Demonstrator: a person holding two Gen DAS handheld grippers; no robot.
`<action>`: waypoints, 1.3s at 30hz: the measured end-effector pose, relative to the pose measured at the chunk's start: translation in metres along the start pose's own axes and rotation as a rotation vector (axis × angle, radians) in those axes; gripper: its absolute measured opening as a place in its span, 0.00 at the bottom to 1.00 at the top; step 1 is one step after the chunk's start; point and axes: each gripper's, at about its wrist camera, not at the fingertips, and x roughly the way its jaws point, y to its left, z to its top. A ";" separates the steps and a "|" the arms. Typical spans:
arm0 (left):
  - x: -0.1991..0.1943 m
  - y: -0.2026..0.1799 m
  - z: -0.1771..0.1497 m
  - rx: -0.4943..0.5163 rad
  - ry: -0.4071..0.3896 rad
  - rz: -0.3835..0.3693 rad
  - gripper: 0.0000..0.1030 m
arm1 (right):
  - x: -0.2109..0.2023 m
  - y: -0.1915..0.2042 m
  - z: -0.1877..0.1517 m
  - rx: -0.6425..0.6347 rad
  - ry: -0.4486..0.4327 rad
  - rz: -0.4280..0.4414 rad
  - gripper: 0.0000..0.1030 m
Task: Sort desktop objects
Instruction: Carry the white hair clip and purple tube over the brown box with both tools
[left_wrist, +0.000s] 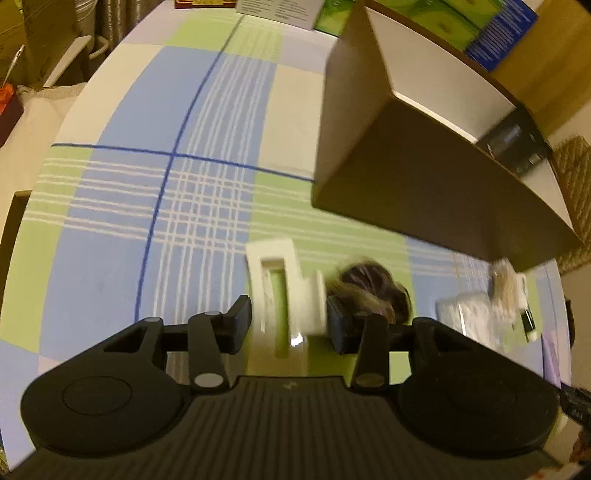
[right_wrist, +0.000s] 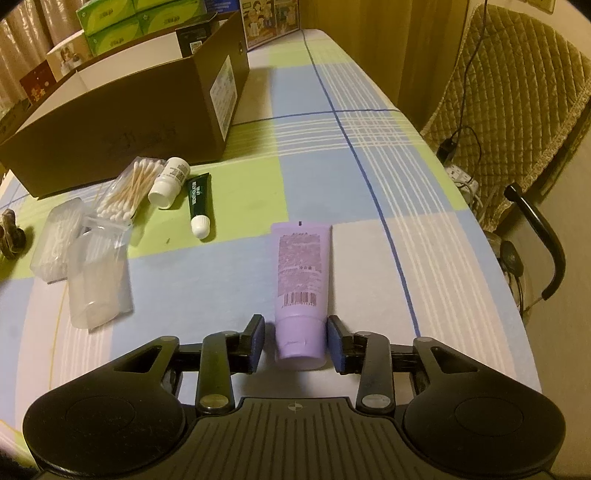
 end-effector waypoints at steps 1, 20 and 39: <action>0.001 -0.001 0.000 0.005 0.001 0.005 0.36 | 0.000 0.000 0.000 0.000 0.000 0.000 0.34; -0.048 -0.010 -0.014 0.219 -0.072 0.164 0.35 | 0.007 0.002 0.006 -0.025 -0.030 -0.013 0.36; -0.082 -0.082 -0.005 0.355 -0.161 0.027 0.35 | -0.030 0.045 0.039 -0.195 -0.111 0.019 0.28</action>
